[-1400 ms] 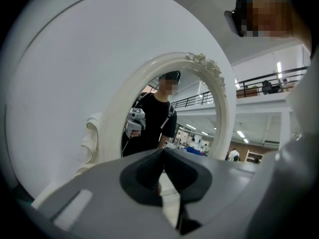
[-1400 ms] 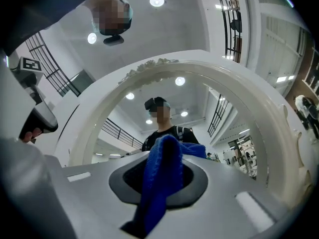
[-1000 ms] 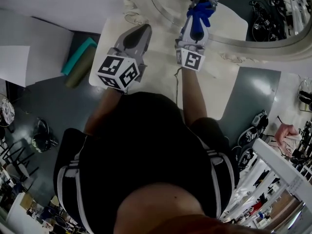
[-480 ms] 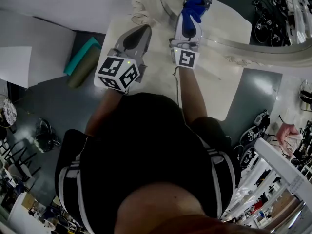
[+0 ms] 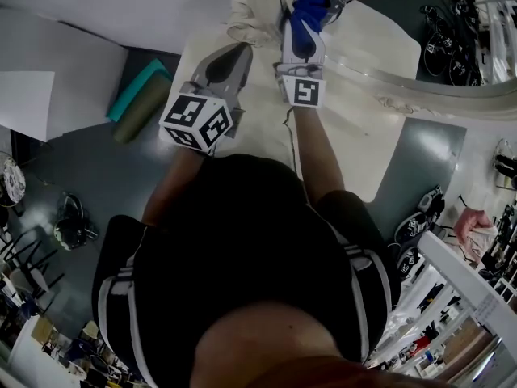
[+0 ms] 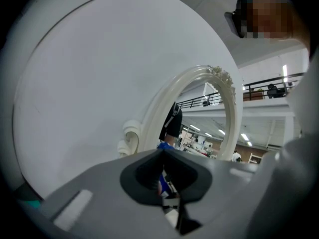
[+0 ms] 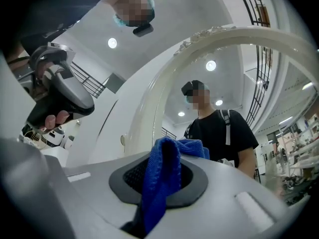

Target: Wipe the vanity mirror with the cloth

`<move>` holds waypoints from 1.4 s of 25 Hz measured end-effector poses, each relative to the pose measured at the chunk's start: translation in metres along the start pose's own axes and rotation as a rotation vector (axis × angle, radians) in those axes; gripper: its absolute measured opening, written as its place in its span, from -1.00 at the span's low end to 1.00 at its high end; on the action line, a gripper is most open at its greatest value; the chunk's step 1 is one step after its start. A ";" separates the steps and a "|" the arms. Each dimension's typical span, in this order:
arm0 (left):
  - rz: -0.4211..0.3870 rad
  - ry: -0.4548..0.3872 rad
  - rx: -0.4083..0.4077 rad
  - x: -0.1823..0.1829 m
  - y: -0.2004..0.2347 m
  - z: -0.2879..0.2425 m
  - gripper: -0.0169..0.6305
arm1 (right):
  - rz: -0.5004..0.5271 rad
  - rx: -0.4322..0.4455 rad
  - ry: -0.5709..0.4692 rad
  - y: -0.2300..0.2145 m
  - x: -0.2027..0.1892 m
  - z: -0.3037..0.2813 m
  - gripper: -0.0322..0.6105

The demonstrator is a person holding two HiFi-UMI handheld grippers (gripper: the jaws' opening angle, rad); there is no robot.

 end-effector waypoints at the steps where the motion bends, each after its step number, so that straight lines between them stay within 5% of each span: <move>1: 0.003 0.001 0.002 0.000 0.001 0.002 -0.92 | -0.019 -0.001 0.018 0.001 0.000 0.000 -0.78; 17: 0.040 -0.011 -0.006 -0.004 -0.010 0.013 -0.92 | -0.291 0.162 -0.037 0.009 0.014 -0.006 -0.77; 35: 0.022 -0.013 -0.142 -0.020 -0.085 -0.009 -0.92 | -0.297 -0.120 0.076 -0.032 0.092 0.107 -0.76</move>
Point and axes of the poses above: the fingertips, and each gripper's own axes: z backward along the fingers, y to its left, x out of its top, the point moved 1 cm from there along z, backward along the fingers, and after that the axes turned 8 degrees about x, right-handed, at the moved point
